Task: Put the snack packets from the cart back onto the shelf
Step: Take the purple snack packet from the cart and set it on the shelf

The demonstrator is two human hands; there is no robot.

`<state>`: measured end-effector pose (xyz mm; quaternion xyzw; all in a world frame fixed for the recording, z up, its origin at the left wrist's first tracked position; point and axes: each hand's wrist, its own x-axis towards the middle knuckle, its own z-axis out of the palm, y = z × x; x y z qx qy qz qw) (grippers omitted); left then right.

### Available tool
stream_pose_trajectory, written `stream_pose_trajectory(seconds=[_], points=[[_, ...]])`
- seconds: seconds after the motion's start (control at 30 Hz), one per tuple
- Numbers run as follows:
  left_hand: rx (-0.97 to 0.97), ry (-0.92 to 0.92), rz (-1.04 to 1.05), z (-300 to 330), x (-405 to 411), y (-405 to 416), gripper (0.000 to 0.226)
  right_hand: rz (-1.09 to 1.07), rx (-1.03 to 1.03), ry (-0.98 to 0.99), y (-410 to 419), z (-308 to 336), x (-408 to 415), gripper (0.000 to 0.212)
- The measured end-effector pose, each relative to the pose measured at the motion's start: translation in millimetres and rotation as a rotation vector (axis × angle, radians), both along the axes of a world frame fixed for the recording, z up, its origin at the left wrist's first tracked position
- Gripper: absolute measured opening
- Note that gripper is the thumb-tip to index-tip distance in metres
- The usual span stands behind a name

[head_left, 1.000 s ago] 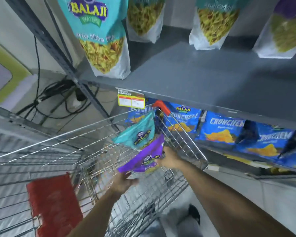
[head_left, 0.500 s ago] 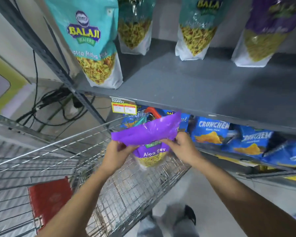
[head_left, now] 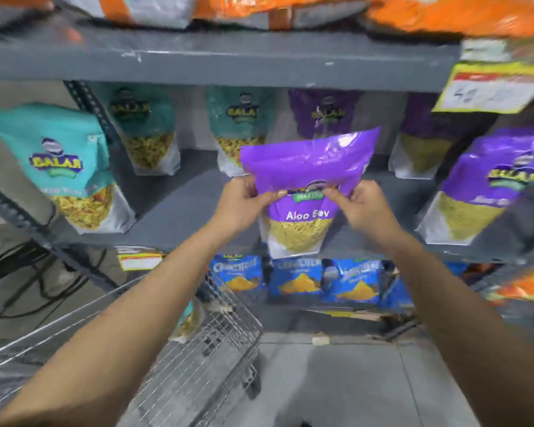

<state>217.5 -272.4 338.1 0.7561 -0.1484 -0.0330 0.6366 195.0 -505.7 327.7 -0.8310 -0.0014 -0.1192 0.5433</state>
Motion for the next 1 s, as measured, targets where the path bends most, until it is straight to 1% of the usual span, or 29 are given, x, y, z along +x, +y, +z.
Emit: stream_pose_trajectory(seconds=[0.07, 0.17, 0.23, 0.3, 0.37, 0.5, 0.53, 0.57, 0.6, 0.67, 0.7, 0.73, 0.8, 0.87, 0.93, 1.0], points=[[0.000, -0.015, -0.012, 1, 20, -36, 0.028, -0.054, 0.006, -0.001, -33, -1, 17, 0.072], [0.067, -0.027, -0.003, -4, 51, -78, 0.046, -0.125, -0.007, 0.009, -75, -5, 39, 0.061], [0.087, -0.008, -0.014, -24, 82, -98, 0.059, -0.142, -0.040, 0.031, -95, -9, 52, 0.049], [0.094, 0.012, -0.012, -44, 112, -114, 0.066, -0.169, -0.046, 0.038, -106, -9, 62, 0.042], [0.084, 0.045, 0.002, -44, 124, -127, 0.064, -0.167, -0.039, 0.025, -111, -5, 70, 0.032], [-0.007, 0.154, 0.064, -17, 112, -139, 0.038, -0.186, -0.020, -0.020, -112, -5, 78, 0.022], [-0.033, 0.182, 0.066, -16, 108, -139, 0.036, -0.208, 0.007, -0.031, -109, -5, 76, 0.023], [-0.051, 0.201, 0.060, -15, 104, -137, 0.037, -0.246, 0.037, -0.062, -104, -6, 72, 0.029], [-0.071, 0.200, 0.061, -16, 100, -133, 0.042, -0.292, 0.064, -0.103, -97, -6, 65, 0.040], [-0.074, 0.172, 0.117, -21, 85, -116, 0.045, -0.415, 0.124, -0.227, -77, -9, 47, 0.062], [-0.063, 0.144, 0.160, -26, 75, -102, 0.041, -0.471, 0.124, -0.294, -65, -14, 36, 0.067], [-0.043, 0.112, 0.202, -35, 66, -85, 0.034, -0.498, 0.097, -0.352, -48, -19, 25, 0.067], [0.017, 0.080, 0.272, -58, 44, -42, 0.020, -0.478, 0.043, -0.392, -11, -35, 6, 0.059], [0.076, 0.106, 0.313, -85, 14, 9, 0.012, -0.405, 0.042, -0.360, 34, -52, -10, 0.048], [0.153, 0.170, 0.361, -117, -20, 66, 0.010, -0.261, -0.016, -0.340, 81, -75, -23, 0.033], [0.259, 0.293, 0.452, -148, -56, 122, 0.019, -0.062, -0.047, -0.254, 123, -101, -34, 0.015]])
